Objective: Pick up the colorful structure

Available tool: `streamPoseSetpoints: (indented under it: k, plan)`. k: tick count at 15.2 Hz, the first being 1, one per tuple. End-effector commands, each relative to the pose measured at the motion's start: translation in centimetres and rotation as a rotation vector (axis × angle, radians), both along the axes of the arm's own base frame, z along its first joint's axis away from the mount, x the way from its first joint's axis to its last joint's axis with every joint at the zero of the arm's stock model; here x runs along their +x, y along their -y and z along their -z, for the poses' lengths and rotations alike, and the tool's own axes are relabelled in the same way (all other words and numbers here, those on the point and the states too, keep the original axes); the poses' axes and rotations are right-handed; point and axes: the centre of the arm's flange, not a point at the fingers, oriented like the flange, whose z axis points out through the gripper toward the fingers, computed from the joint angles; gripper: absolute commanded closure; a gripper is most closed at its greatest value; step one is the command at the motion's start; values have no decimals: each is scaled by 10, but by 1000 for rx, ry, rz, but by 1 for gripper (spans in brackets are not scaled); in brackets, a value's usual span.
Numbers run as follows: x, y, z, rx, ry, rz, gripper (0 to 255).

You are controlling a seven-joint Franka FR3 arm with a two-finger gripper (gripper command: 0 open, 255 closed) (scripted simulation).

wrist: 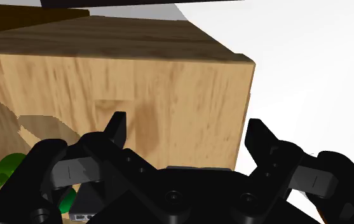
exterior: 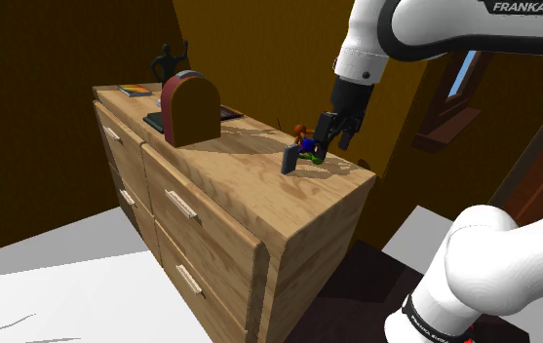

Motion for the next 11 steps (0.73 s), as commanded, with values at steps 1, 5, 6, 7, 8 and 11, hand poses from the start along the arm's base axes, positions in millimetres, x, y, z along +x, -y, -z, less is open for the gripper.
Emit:
streamPoseSetpoints:
  k: [1, 5, 6, 7, 8, 11]
  plan:
    - [0, 0, 0, 0, 0, 0, 0]
    - [39, 33, 8, -23, -16, 10, 0]
    - [49, 42, 10, -28, -21, 12, 0]
    - [59, 50, 12, -34, -25, 15, 0]
    - [68, 59, 14, -39, -29, 17, 0]
    - [97, 85, 21, -56, -41, 25, 0]
